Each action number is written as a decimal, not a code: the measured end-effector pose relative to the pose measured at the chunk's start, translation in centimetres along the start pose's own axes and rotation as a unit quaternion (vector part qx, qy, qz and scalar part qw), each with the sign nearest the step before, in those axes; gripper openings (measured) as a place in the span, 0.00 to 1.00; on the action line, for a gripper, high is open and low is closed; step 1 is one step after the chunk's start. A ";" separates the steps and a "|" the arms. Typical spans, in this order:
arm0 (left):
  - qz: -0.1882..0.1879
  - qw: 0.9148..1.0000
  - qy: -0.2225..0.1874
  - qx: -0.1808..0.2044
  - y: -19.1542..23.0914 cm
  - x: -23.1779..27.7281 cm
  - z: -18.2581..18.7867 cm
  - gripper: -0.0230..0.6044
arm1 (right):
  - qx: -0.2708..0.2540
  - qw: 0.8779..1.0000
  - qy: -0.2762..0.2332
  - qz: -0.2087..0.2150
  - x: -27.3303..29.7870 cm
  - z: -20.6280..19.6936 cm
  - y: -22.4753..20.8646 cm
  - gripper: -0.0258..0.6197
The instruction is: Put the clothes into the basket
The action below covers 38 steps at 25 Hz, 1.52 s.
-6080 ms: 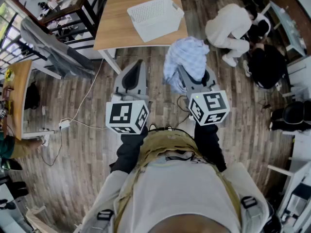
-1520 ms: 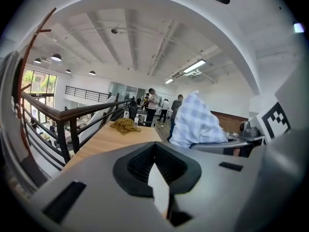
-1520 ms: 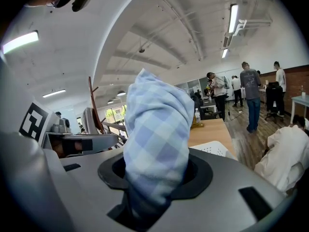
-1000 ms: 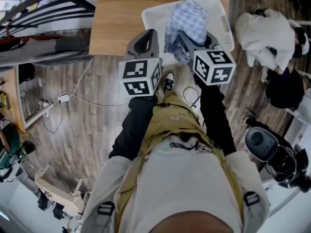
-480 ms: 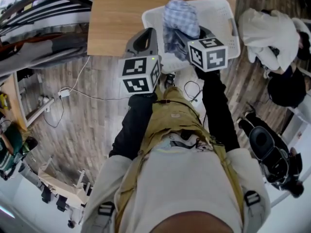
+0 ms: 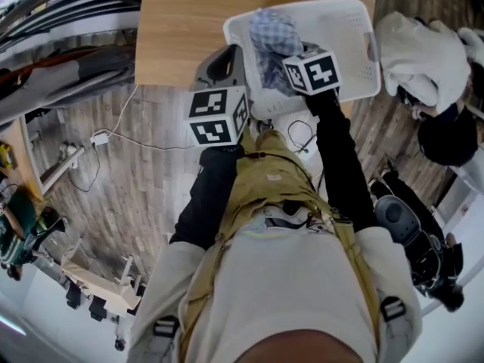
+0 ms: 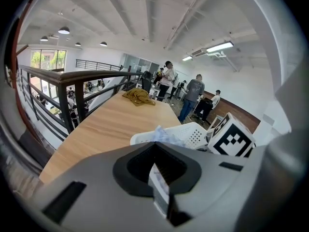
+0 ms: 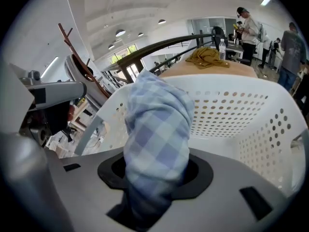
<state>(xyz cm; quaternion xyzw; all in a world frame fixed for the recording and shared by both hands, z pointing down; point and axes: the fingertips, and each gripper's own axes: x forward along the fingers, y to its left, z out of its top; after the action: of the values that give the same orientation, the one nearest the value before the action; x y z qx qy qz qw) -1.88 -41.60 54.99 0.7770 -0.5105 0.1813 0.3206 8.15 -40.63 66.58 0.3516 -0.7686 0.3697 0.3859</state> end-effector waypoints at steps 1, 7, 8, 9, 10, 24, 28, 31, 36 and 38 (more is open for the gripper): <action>0.000 1.000 0.001 -0.003 0.1 0.0 0.0 0.04 | -0.005 1.000 0.010 0.003 0.5 -0.2 -0.1 0.34; 0.007 1.000 0.004 -0.009 1.0 0.0 -0.6 0.04 | -0.029 0.996 0.078 0.013 3.9 -2.8 -1.1 0.34; 0.007 1.000 0.005 -0.010 1.1 -0.1 -0.7 0.04 | -0.030 0.996 0.087 0.015 4.6 -3.2 -1.3 0.34; 0.007 1.000 0.005 -0.011 1.3 -0.1 -0.8 0.04 | -0.029 0.995 0.095 0.016 5.2 -3.7 -1.6 0.34; 0.008 1.000 0.006 -0.012 1.4 -0.1 -0.8 0.04 | -0.030 0.994 0.104 0.017 5.6 -4.1 -1.8 0.34; 0.014 0.999 0.023 -0.017 1.8 -0.8 -3.0 0.04 | -0.039 0.987 0.159 -0.009 9.0 -7.5 -3.7 0.36; 0.019 0.999 0.022 -0.015 1.6 -1.5 -3.1 0.04 | -0.045 0.986 0.160 -0.014 9.5 -8.2 -4.2 0.37; 0.020 1.000 0.017 -0.015 1.7 -2.4 -2.8 0.04 | -0.048 0.985 0.163 -0.023 9.2 -8.0 -4.6 0.39; 0.021 1.000 0.006 -0.014 1.0 -5.9 -3.0 0.04 | -0.052 0.988 0.145 -0.005 5.9 -8.1 -2.8 0.55; 0.018 1.000 -0.003 -0.012 0.9 -6.3 -2.9 0.04 | -0.061 0.990 0.130 -0.004 4.5 -7.3 -2.5 0.57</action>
<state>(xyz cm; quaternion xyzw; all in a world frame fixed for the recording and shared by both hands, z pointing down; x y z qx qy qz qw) -5.19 -35.55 53.55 0.7642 -0.5279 0.1787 0.3246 10.61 -36.81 74.31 0.2795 -0.7313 0.3632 0.5051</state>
